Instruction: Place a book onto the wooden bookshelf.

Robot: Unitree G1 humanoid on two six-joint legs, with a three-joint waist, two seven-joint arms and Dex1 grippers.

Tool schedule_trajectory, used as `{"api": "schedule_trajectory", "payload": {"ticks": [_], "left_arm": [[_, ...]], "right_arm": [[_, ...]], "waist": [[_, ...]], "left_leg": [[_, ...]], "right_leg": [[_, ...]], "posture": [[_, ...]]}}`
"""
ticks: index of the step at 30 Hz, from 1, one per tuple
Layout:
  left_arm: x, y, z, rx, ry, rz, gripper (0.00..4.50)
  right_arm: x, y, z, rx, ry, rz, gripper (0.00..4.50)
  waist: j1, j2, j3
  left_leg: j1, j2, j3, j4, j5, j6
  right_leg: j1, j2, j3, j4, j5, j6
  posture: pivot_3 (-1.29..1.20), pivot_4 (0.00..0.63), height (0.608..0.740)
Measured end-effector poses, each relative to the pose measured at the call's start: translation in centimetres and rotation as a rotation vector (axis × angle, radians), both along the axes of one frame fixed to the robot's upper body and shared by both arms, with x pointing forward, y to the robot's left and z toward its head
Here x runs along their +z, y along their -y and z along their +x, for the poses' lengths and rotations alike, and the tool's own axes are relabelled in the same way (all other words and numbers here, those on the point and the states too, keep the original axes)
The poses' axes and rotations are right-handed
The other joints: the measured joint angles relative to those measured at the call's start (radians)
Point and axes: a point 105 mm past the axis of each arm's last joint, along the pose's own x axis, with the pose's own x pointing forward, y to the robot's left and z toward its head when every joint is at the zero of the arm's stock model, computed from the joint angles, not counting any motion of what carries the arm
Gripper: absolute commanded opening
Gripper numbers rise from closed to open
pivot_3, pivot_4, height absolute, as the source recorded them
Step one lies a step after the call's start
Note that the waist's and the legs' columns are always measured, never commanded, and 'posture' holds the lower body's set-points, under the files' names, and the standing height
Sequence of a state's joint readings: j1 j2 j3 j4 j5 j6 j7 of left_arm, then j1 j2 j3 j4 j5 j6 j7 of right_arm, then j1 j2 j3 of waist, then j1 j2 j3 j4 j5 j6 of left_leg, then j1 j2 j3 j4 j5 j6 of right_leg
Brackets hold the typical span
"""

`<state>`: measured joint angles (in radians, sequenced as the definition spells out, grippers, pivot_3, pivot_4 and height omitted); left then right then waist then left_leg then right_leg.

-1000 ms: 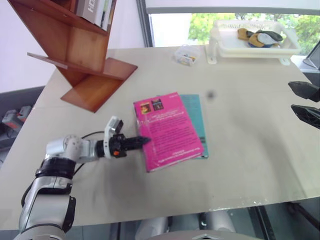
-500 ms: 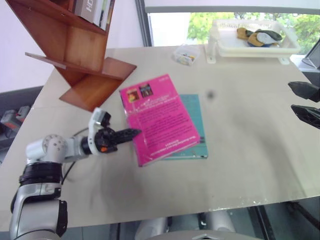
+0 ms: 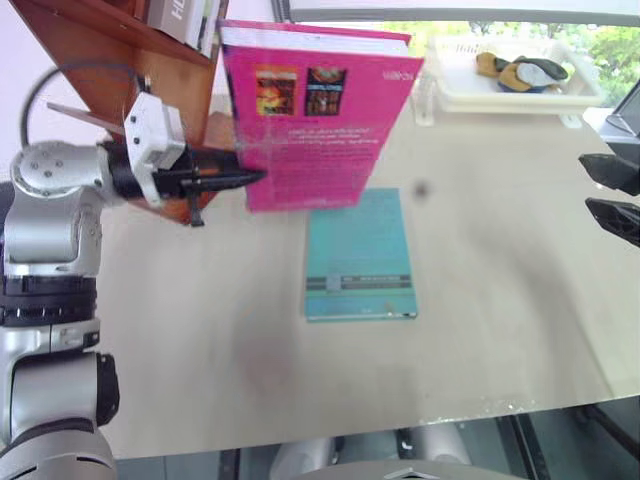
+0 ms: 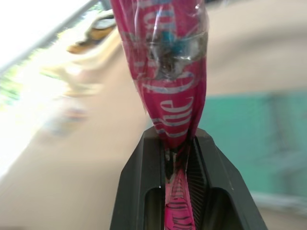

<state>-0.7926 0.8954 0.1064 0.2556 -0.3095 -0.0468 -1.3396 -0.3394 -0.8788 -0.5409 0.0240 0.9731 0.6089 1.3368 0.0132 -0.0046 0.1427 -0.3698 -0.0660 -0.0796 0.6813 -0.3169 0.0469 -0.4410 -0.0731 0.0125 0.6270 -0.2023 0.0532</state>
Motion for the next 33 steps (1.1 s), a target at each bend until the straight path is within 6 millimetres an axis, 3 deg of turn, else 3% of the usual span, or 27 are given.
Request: {"api": "schedule_trajectory", "payload": {"ticks": [6, 11, 20, 24, 33], "left_arm": [[3.4, -2.0, 1.2, 0.095, 0.387, 0.287, 0.19], [6.0, -2.9, 0.7, 0.135, 0.549, 0.39, 0.19], [8.2, -7.4, 0.0, 0.283, 0.623, 0.653, 0.19], [7.2, -8.2, 0.3, 0.299, 0.597, 0.698, 0.19], [7.4, -11.3, 0.1, 0.413, 0.595, 0.814, 0.19]], "right_arm": [[0.2, 0.2, 0.3, 0.026, 0.0, 0.019, 4.5], [0.7, 0.2, 0.2, 0.049, 0.007, 0.022, 4.5], [1.5, -0.2, -0.2, 0.167, -0.014, 0.068, 4.5], [1.6, -0.5, -0.2, 0.19, -0.019, 0.066, 4.5], [1.4, -0.8, 0.0, 0.205, -0.032, 0.062, 4.5]], "waist": [[-0.004, 0.0, 0.0], [-0.004, 0.0, 0.0], [-0.008, -0.001, 0.001], [-0.007, -0.001, 0.001], [-0.027, -0.001, 0.001]], "left_leg": [[-0.007, 0.0, 0.001, 0.003, 0.0, 0.0], [-0.01, -0.001, -0.001, 0.004, 0.0, 0.001], [-0.011, -0.002, -0.003, 0.006, -0.001, 0.002], [-0.011, -0.002, -0.004, 0.007, -0.001, 0.002], [-0.01, -0.003, -0.004, 0.008, -0.001, 0.002]], "right_leg": [[-0.007, 0.001, -0.003, 0.002, 0.0, 0.001], [-0.008, 0.001, -0.007, 0.001, 0.001, 0.001], [-0.007, 0.003, -0.01, 0.003, 0.001, 0.001], [-0.007, 0.003, -0.012, 0.004, 0.001, 0.001], [-0.007, 0.003, -0.013, 0.011, 0.001, 0.001]], "posture": [[0.0, 0.15, 0.74], [0.0, 0.15, 0.74], [0.0, 0.15, 0.74], [0.0, 0.15, 0.74], [0.0, 0.15, 0.74]]}}
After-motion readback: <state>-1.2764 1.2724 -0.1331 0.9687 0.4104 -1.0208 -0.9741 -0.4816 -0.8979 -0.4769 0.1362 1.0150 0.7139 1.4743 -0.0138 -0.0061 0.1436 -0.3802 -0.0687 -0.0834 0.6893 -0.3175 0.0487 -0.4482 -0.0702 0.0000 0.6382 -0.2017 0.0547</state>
